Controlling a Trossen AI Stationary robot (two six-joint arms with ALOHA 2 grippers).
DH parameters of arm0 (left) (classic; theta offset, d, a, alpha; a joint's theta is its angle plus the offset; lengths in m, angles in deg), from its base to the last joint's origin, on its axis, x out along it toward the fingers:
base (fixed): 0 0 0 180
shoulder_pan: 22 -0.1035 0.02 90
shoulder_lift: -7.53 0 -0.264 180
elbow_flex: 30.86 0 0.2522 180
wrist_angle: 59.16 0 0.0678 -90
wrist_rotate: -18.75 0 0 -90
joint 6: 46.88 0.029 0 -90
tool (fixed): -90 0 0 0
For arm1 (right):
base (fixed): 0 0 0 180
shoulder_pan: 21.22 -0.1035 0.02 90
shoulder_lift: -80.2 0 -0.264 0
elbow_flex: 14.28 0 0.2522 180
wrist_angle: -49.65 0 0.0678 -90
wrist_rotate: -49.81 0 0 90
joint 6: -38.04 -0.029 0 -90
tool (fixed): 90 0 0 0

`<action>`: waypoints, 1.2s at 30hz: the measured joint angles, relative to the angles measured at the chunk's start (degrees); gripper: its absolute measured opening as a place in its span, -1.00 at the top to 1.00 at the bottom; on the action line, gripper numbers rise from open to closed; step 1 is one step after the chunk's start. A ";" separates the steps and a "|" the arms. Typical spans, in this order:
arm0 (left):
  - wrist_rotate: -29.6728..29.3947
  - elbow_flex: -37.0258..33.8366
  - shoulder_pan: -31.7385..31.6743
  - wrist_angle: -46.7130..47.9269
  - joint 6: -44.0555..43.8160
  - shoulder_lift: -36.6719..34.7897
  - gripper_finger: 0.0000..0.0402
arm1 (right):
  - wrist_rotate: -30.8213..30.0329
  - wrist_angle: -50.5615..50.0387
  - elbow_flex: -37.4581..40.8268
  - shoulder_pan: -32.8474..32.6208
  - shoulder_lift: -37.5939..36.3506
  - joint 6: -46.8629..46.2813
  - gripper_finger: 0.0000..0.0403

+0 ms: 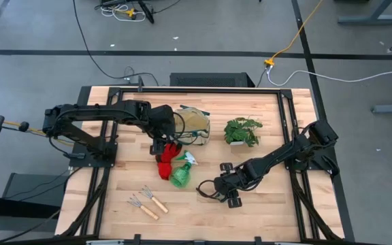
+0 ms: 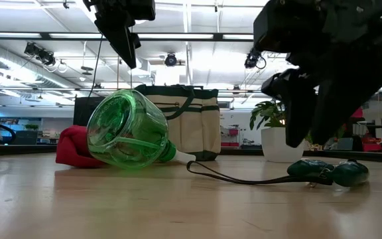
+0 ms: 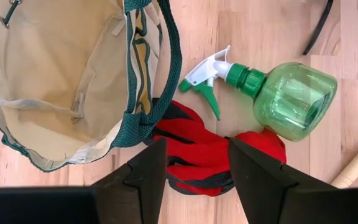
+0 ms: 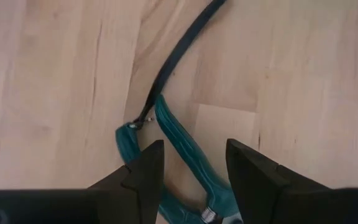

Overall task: Pick & Place Garden tools in Gardening bag
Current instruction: Put the dark green shears into the green gardening bag

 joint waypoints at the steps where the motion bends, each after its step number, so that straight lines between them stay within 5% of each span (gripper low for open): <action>1: -0.02 0.00 0.01 0.00 0.00 0.00 0.12 | 0.01 -0.26 0.00 0.00 0.05 0.00 0.14; 36: 0.00 0.00 0.02 0.17 0.00 -0.02 0.12 | -0.48 0.67 0.00 -0.02 3.52 1.36 0.14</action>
